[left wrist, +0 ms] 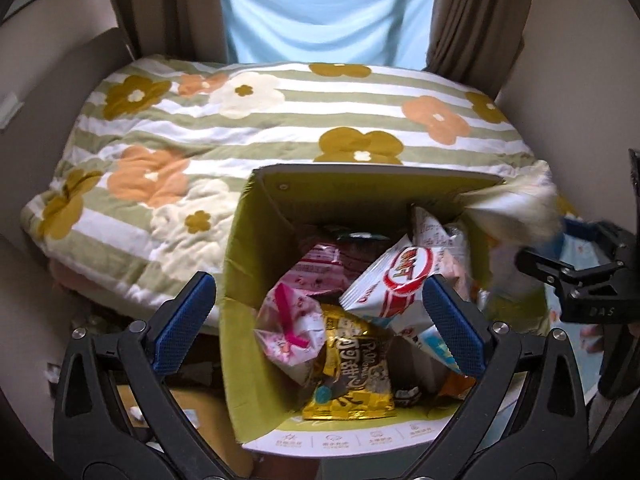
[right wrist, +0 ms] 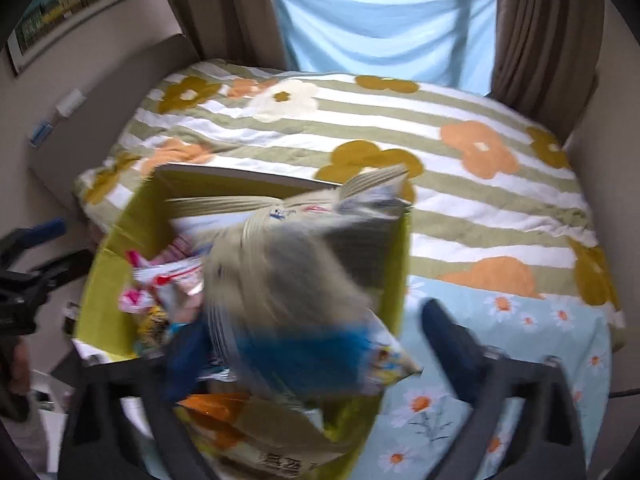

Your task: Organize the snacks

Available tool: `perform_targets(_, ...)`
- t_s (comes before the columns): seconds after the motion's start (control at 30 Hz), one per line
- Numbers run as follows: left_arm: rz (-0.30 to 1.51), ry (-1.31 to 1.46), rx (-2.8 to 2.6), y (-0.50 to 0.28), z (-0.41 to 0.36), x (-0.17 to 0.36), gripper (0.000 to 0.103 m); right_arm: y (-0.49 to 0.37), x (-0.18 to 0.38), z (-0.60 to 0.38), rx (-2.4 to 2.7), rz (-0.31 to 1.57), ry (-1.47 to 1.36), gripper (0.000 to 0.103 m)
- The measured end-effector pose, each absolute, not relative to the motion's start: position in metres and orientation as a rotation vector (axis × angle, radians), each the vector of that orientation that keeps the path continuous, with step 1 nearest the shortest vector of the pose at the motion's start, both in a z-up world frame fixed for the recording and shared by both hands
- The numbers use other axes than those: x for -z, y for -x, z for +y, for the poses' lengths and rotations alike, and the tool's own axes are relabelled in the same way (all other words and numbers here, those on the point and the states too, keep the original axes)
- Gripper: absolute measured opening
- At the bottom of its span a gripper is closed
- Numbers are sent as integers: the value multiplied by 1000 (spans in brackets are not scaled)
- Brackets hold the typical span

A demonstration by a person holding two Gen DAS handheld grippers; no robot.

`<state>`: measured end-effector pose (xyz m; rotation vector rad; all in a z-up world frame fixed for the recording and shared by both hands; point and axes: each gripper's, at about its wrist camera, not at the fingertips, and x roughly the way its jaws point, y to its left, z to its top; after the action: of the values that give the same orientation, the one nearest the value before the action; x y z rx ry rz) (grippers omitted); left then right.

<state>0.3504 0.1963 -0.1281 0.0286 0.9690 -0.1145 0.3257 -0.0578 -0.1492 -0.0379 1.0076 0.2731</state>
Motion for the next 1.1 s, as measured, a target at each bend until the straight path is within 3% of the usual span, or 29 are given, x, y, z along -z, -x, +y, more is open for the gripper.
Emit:
perform_targets(0.3,931,-63,103,-340,187,130,103,-300,147,-68,-233,955,-29,103)
perform_targets(0.53,872,-48,100,-312,171,101,103,-274,113,-83,-238,884,-67,103)
perform_targets(0.8,718,-29,123,-232,111,38,103,-196,40,-133,-208,722,-104,103)
perform_targets(1.1,573,-11,96,-117,66,0,103,-91,6,-183,-59,610,-81,103)
